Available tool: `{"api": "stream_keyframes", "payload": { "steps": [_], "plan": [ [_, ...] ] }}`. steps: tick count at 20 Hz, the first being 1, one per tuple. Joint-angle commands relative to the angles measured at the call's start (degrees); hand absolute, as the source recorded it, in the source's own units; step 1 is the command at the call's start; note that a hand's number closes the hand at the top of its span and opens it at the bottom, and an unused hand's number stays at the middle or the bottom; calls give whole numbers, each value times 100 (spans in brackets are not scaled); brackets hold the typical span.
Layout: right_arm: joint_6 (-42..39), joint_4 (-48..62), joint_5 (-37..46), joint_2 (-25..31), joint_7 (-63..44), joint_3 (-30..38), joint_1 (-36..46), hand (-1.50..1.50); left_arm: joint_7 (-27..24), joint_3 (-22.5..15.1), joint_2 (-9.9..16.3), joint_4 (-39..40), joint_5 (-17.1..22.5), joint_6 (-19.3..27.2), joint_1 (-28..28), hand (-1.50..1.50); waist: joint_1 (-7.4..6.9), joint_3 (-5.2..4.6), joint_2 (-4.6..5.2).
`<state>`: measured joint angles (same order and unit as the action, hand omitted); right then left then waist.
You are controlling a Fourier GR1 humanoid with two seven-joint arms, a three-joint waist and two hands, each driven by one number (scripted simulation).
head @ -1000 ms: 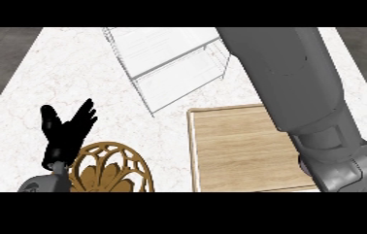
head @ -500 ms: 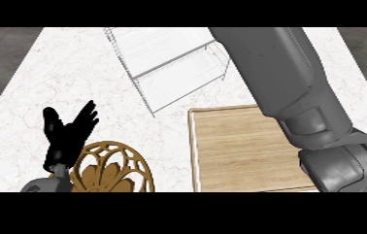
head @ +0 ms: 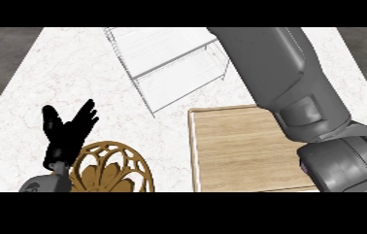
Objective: Pick the lemon from the tray and place it in the tiered shelf
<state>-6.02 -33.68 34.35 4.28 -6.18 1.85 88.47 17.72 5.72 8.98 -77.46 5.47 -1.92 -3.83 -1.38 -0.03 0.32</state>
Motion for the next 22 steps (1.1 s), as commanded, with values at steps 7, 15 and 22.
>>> {"api": "stream_keyframes", "payload": {
  "steps": [7,15,22],
  "plan": [
    [620,145,-581,-66,-373,869,109,-150,-91,-180,-259,-41,-197,219,-6,0,26,0,-3],
    [564,195,-1559,-48,-262,1753,125,-150,36,-121,-151,-130,-138,135,14,0,-6,4,-7],
    [1194,277,-1938,456,-433,2343,281,-150,88,53,30,-50,-51,50,-99,0,-11,1,3]
  ]
}}
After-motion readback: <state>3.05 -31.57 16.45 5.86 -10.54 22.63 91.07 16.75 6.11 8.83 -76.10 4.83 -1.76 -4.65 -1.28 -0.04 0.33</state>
